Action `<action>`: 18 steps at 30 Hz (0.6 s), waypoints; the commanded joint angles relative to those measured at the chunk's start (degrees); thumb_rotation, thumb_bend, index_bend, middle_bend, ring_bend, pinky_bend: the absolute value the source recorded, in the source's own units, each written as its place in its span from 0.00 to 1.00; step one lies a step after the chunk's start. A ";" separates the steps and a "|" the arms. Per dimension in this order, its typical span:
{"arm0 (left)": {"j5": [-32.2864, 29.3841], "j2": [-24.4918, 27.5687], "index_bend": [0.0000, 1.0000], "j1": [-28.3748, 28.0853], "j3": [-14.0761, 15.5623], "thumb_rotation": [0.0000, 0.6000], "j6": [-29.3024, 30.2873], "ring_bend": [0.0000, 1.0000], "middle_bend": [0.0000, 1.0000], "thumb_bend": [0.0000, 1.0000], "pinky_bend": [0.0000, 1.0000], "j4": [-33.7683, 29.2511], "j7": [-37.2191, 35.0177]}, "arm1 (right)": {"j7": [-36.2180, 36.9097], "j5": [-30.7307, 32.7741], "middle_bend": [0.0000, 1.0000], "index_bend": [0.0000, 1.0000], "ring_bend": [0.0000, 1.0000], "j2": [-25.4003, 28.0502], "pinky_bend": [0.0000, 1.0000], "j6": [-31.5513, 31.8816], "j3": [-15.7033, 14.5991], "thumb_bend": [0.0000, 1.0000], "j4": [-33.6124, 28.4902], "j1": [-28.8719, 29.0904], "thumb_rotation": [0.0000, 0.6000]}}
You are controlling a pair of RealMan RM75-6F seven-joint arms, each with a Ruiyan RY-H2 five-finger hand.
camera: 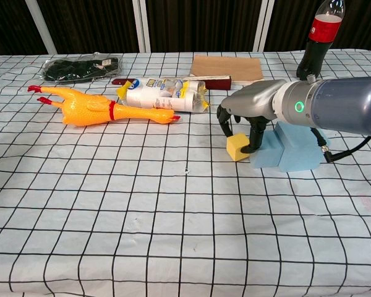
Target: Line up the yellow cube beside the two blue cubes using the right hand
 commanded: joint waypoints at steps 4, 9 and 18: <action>-0.14 -0.12 0.20 -0.04 -0.10 1.00 -0.02 0.00 0.10 0.04 0.00 0.11 0.24 | 0.64 -0.20 0.10 0.57 0.23 0.57 0.13 -0.24 -0.05 0.32 -0.92 -0.23 1.00; -0.02 -0.03 0.20 0.01 -0.02 1.00 0.01 0.00 0.10 0.04 0.00 -0.01 0.04 | 1.42 -0.89 0.10 0.57 0.23 0.84 0.13 -0.14 0.09 0.32 -2.06 -0.44 1.00; -0.15 -0.12 0.20 -0.02 -0.09 1.00 -0.05 0.00 0.10 0.04 0.00 0.18 0.16 | 1.37 -1.74 0.10 0.57 0.23 1.11 0.13 1.24 -0.31 0.32 -3.74 -0.81 1.00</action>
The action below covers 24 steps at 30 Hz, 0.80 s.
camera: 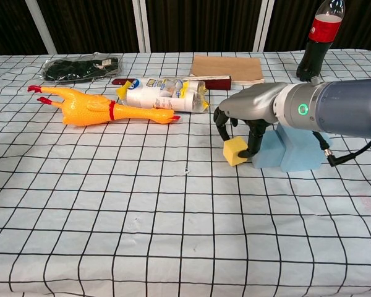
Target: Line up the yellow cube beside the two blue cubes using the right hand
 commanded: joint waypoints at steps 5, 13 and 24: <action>-0.08 -0.08 0.21 0.00 -0.05 1.00 0.02 0.00 0.10 0.04 0.00 0.07 0.14 | -0.58 0.42 0.10 0.57 0.23 0.26 0.13 0.56 -0.62 0.32 -0.55 -0.23 1.00; -0.23 -0.22 0.21 0.01 -0.14 1.00 0.09 0.00 0.10 0.04 0.00 0.12 0.44 | 0.01 0.45 0.10 0.57 0.23 0.10 0.13 0.80 -0.70 0.32 -0.34 -0.81 1.00; -0.30 -0.32 0.21 0.00 -0.19 1.00 0.08 0.00 0.10 0.04 0.00 0.27 0.62 | 0.53 0.79 0.10 0.51 0.23 -0.24 0.13 0.53 -0.49 0.32 0.27 -1.12 1.00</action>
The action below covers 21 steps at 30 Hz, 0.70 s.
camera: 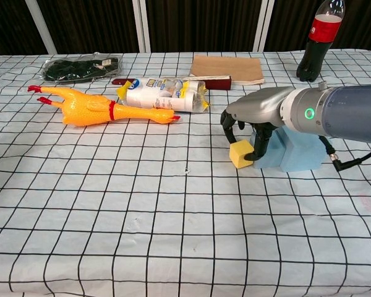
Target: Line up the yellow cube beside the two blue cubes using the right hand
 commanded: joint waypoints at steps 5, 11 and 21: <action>0.00 0.02 0.21 0.02 0.01 1.00 0.01 0.00 0.10 0.04 0.00 -0.01 0.02 | -0.19 0.47 0.09 0.43 0.22 0.01 0.13 -0.09 0.01 0.32 -0.27 0.03 1.00; -0.01 0.01 0.21 0.02 0.01 1.00 0.01 0.00 0.10 0.04 0.00 0.03 0.05 | -0.93 1.48 0.09 0.36 0.22 0.35 0.13 -0.07 -0.22 0.32 -0.66 0.30 1.00; -0.02 0.03 0.21 0.05 0.01 1.00 0.02 0.00 0.10 0.04 0.00 -0.07 0.05 | -1.64 2.14 0.08 0.31 0.21 0.87 0.13 0.59 -0.52 0.32 -1.62 0.35 1.00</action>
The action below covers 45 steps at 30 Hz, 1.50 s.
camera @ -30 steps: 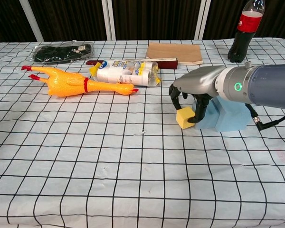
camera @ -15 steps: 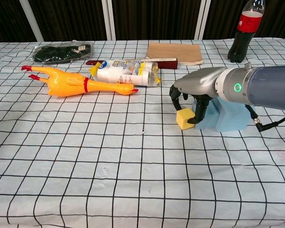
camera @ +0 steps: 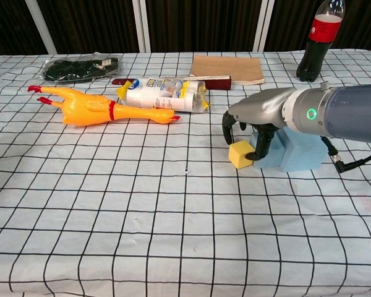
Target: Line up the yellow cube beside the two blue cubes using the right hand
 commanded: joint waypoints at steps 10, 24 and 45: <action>0.08 0.02 0.21 0.03 0.05 1.00 0.01 0.00 0.10 0.04 0.00 -0.05 -0.13 | -0.73 -2.03 0.08 0.31 0.21 2.35 0.13 3.29 0.00 0.32 -4.14 -0.51 1.00; 0.43 0.34 0.21 0.11 0.24 1.00 0.05 0.00 0.10 0.04 0.00 -0.30 -0.75 | -3.57 -11.53 0.06 0.32 0.17 3.22 0.10 9.27 -2.96 0.32 -11.61 -3.21 1.00; 0.21 0.07 0.21 0.00 0.01 1.00 0.06 0.00 0.10 0.04 0.00 0.05 -0.43 | -4.05 -16.61 0.11 0.32 0.21 0.32 0.10 7.13 -3.82 0.32 -13.55 -4.45 1.00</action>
